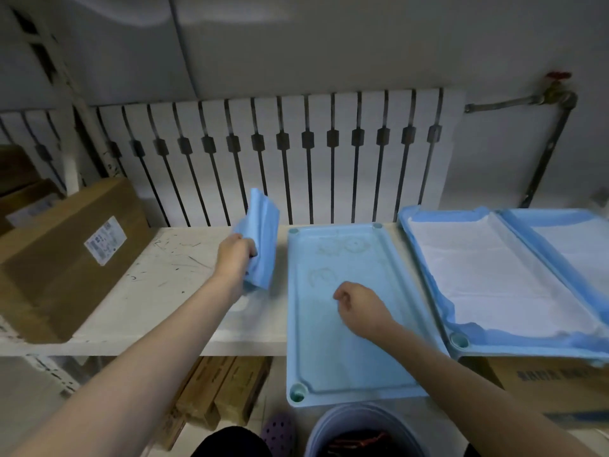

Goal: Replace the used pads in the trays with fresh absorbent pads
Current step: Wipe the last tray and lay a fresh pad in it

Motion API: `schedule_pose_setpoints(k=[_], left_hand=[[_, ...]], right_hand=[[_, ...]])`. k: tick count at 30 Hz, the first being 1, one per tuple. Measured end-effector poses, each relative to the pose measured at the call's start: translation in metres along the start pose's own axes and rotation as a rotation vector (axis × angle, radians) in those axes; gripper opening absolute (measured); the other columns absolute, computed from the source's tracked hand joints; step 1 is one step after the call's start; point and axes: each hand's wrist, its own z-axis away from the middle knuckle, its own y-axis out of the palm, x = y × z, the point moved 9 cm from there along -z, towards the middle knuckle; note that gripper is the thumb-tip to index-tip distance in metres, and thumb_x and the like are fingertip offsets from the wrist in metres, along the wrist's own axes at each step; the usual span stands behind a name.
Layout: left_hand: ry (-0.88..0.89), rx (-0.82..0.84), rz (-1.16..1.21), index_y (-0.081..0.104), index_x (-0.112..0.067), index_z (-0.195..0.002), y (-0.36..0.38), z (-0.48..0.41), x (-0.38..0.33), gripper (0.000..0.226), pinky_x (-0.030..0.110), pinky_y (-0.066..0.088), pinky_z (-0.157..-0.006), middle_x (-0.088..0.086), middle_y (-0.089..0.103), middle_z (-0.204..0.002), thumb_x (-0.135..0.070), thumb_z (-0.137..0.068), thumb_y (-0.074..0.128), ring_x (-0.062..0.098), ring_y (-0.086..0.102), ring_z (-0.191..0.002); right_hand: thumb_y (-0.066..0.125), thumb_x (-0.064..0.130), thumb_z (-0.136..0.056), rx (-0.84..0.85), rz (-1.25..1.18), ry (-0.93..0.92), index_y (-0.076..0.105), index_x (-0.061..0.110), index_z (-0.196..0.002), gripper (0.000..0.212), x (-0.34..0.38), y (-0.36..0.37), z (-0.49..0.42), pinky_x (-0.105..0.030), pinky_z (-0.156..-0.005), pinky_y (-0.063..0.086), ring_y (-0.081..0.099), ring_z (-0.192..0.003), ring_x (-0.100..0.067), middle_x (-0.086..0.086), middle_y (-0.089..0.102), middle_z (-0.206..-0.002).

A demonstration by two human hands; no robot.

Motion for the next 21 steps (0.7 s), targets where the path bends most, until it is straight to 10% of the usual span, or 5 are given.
schedule_pose_setpoints(k=[4, 7, 14, 17, 21], left_hand=[[-0.357, 0.382, 0.580, 0.046, -0.008, -0.056, 0.058, 0.055, 0.020, 0.016, 0.022, 0.049, -0.046, 0.006, 0.048, -0.055, -0.001, -0.056, 0.032, 0.022, 0.053, -0.045], [-0.440, 0.484, 0.741, 0.055, -0.002, -0.067, 0.076, 0.079, 0.034, 0.025, 0.031, 0.055, -0.052, 0.010, 0.057, -0.072, -0.001, -0.057, 0.032, 0.029, 0.060, -0.060], [-0.414, 0.489, 0.647, 0.054, -0.004, -0.052, 0.089, 0.111, 0.037, 0.024, 0.026, 0.053, -0.054, 0.009, 0.057, -0.057, -0.003, -0.062, 0.033, 0.024, 0.058, -0.052], [-0.265, 0.394, 0.215, 0.061, -0.012, -0.082, 0.078, 0.098, 0.047, 0.023, 0.029, 0.048, -0.064, 0.007, 0.061, -0.074, -0.019, -0.088, 0.040, 0.022, 0.059, -0.065], [-0.150, 0.597, 0.136, 0.067, -0.025, -0.104, 0.107, 0.123, 0.044, 0.035, 0.033, 0.054, -0.076, 0.002, 0.072, -0.102, -0.049, -0.095, 0.044, 0.019, 0.069, -0.091]], right_hand=[[0.044, 0.046, -0.096, 0.308, -0.876, 0.199, 0.055, 0.024, -0.112, 0.029, 0.046, 0.016, 0.023, -0.031, -0.087, 0.042, 0.058, -0.109, -0.020, 0.003, 0.061, -0.110], [0.048, 0.058, -0.088, 0.431, -1.054, 0.301, 0.053, 0.016, -0.128, 0.058, 0.042, 0.017, 0.042, -0.035, -0.089, 0.044, 0.058, -0.110, -0.022, -0.005, 0.062, -0.121], [0.064, 0.028, -0.084, 0.266, -1.361, 0.309, 0.061, 0.008, -0.123, 0.043, 0.020, -0.008, 0.066, -0.034, -0.073, 0.055, 0.068, -0.094, -0.022, -0.010, 0.069, -0.112], [0.066, 0.016, -0.087, -0.003, -1.341, 0.293, 0.059, 0.008, -0.124, 0.039, -0.004, -0.041, 0.065, -0.041, -0.087, 0.055, 0.067, -0.100, -0.025, -0.010, 0.069, -0.111], [0.061, 0.013, -0.090, 0.068, -1.183, 0.211, 0.056, 0.009, -0.123, 0.033, 0.006, -0.053, 0.067, -0.046, -0.092, 0.051, 0.065, -0.105, -0.028, -0.012, 0.068, -0.114]])
